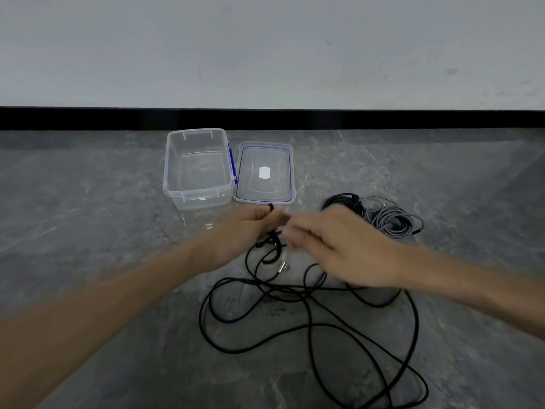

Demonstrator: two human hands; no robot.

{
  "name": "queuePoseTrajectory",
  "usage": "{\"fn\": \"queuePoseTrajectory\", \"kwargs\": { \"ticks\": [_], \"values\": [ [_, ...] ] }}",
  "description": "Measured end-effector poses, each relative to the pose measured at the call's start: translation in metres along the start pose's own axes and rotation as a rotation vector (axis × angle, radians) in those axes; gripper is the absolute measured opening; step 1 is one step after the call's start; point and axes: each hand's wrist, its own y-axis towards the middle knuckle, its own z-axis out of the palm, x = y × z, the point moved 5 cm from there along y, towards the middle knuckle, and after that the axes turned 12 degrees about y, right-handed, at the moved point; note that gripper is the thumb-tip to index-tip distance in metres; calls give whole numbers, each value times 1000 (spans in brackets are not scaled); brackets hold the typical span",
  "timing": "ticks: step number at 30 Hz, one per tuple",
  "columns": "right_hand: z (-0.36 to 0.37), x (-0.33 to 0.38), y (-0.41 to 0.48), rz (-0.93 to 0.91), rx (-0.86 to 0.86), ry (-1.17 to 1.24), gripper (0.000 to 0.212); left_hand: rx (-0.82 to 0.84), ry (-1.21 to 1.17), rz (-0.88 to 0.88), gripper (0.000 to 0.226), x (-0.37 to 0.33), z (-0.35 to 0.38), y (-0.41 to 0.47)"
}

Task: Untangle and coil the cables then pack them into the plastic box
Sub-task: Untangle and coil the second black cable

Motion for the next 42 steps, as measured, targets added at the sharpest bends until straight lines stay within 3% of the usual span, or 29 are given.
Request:
{"fn": "queuePoseTrajectory", "kwargs": {
  "ticks": [5,8,12,17,22,24,27,30,37,42],
  "values": [
    [-35,-18,17,-25,-168,87,30,134,-344,-7,46,-18,19,-10],
    [-43,-35,18,65,-202,244,30,192,-400,65,52,-29,16,-14],
    [-36,-39,24,101,-208,372,32,274,-481,81,41,-45,23,-18],
    [-8,-37,17,164,-62,854,28,135,-575,110,30,-62,16,-14],
    [27,-36,13,299,-166,646,23,-32,-604,223,30,-74,1,-1],
    [44,-32,7,355,-127,649,27,-111,-520,273,32,-73,-6,6],
    [58,-19,-4,316,0,565,30,-236,-378,272,34,-63,-18,14],
    [51,-8,-6,296,20,443,29,-281,-257,243,34,-50,-25,15],
    [-11,5,6,230,8,132,33,-121,-4,118,33,-29,-10,8],
    [-43,-4,23,88,-76,-7,31,65,-224,101,36,-36,5,0]
  ]
}}
